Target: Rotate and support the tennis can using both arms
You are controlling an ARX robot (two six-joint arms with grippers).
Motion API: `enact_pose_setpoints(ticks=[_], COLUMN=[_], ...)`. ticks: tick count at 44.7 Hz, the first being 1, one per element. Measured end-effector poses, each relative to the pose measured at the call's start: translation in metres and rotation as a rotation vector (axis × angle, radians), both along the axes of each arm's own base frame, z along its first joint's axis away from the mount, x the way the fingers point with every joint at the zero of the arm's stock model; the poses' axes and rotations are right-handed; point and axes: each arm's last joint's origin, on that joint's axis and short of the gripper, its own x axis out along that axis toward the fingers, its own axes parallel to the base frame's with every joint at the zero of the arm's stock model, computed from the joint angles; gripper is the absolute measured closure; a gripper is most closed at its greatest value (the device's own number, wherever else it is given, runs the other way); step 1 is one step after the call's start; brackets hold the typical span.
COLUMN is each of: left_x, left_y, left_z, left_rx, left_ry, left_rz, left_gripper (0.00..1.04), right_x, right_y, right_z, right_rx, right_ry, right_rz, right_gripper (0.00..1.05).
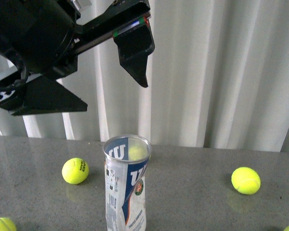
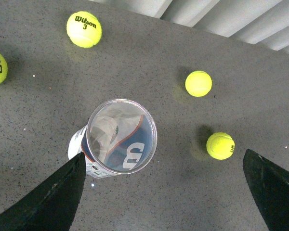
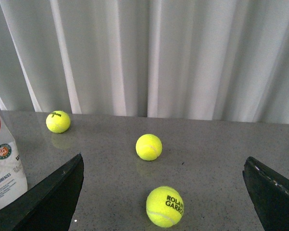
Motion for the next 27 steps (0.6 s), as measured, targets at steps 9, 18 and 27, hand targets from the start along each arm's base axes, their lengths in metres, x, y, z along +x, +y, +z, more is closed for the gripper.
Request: enact_pose_setpoints(ticks=[9,18,27], left_x=[-0.007,-0.060,-0.094], left_y=[0.010,0.072,0.098], left_z=[-0.019,-0.058,-0.091], left_rx=[0.153,0.297,0.326], left_ry=[-0.424,-0.725,-0.709], left_rz=[0.256,0.386,0.353], left_gripper=[0.25,0.70,1.01], right_x=[0.000,0.000,0.000], right_y=[0.000,0.000,0.000], right_z=[0.000,0.000,0.000], right_rx=[0.000,0.000,0.000], right_ry=[0.000,0.000,0.000], right_rz=[0.000,0.000,-0.001], right_gripper=[0.07,0.07,0.07])
